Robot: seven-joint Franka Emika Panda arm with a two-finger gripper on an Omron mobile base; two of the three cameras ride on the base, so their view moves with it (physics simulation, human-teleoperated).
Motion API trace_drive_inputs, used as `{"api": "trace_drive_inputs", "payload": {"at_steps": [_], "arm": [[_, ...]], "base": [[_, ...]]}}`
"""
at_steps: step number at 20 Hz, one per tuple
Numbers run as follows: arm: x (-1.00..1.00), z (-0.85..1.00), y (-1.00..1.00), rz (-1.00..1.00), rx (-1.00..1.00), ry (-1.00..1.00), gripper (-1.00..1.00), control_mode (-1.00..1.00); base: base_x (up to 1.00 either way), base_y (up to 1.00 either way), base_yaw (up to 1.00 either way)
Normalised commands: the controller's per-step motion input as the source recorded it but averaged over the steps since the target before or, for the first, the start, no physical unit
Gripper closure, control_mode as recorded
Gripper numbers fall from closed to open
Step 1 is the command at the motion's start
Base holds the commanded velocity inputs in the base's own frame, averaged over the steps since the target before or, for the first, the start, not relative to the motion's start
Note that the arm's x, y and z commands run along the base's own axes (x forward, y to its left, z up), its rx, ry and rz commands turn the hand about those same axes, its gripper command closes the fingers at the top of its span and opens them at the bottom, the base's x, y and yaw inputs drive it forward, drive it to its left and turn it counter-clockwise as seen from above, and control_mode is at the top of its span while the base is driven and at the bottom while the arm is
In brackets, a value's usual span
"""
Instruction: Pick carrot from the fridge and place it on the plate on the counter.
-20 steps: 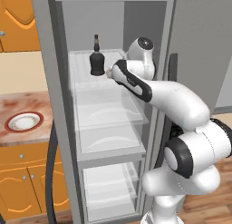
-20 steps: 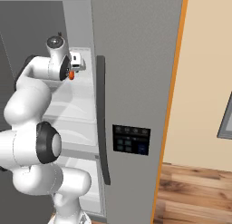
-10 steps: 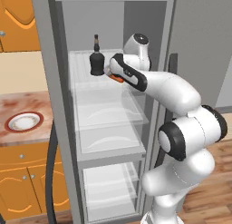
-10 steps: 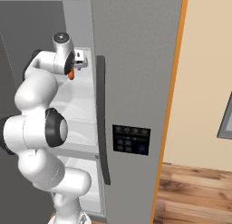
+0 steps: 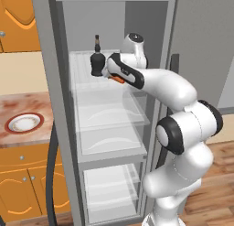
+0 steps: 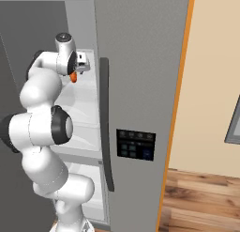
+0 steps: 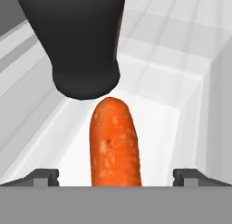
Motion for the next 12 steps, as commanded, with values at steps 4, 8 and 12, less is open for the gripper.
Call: {"api": "trace_drive_inputs", "payload": {"at_steps": [4,8,12], "arm": [[0.08,-0.27,0.06,0.01,-0.01,0.05,-1.00,-1.00],[0.06,-0.31,0.00,0.03,0.00,0.03,-1.00,-1.00],[0.01,-0.34,0.00,0.03,0.00,0.04,-1.00,-1.00]], "base": [[0.00,0.00,0.00],[0.00,0.00,0.00],[0.00,0.00,0.00]]}}
